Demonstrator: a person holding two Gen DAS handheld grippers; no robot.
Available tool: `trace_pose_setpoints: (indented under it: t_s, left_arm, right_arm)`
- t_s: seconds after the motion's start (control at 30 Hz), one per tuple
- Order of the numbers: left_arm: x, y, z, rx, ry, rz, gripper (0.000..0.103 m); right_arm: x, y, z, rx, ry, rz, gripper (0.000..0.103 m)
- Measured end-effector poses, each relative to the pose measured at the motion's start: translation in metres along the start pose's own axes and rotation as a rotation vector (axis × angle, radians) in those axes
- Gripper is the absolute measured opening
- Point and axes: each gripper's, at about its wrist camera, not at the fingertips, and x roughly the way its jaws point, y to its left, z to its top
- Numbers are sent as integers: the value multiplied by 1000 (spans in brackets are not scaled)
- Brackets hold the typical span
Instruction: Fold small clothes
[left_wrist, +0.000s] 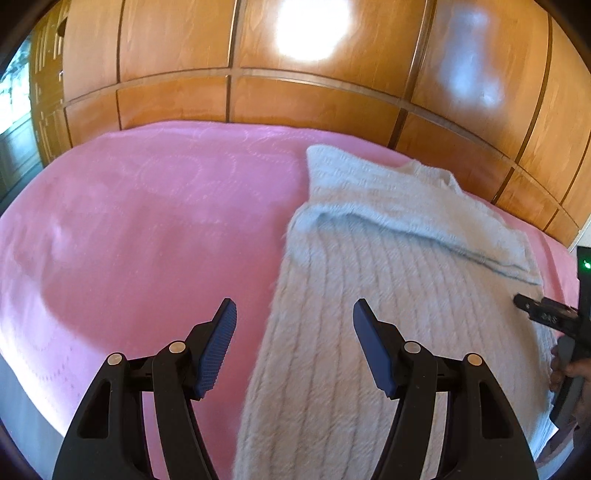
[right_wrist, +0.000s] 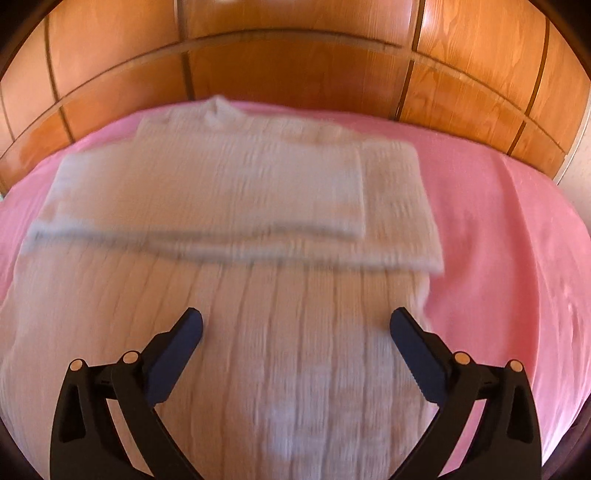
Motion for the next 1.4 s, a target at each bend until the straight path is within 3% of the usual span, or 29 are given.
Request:
trace_pose_setpoints:
  t_s: [0.23, 0.73, 1.4]
  left_arm:
    - [-1, 10, -20, 0, 30, 13, 65]
    - [0, 14, -47, 31, 83, 15, 65]
    - [-11, 16, -65, 54, 99, 15, 65]
  right_arm:
    - [-24, -15, -35, 35, 24, 71, 101]
    - [-57, -59, -88, 160, 34, 117, 101]
    - [-82, -59, -128, 154, 34, 201, 101]
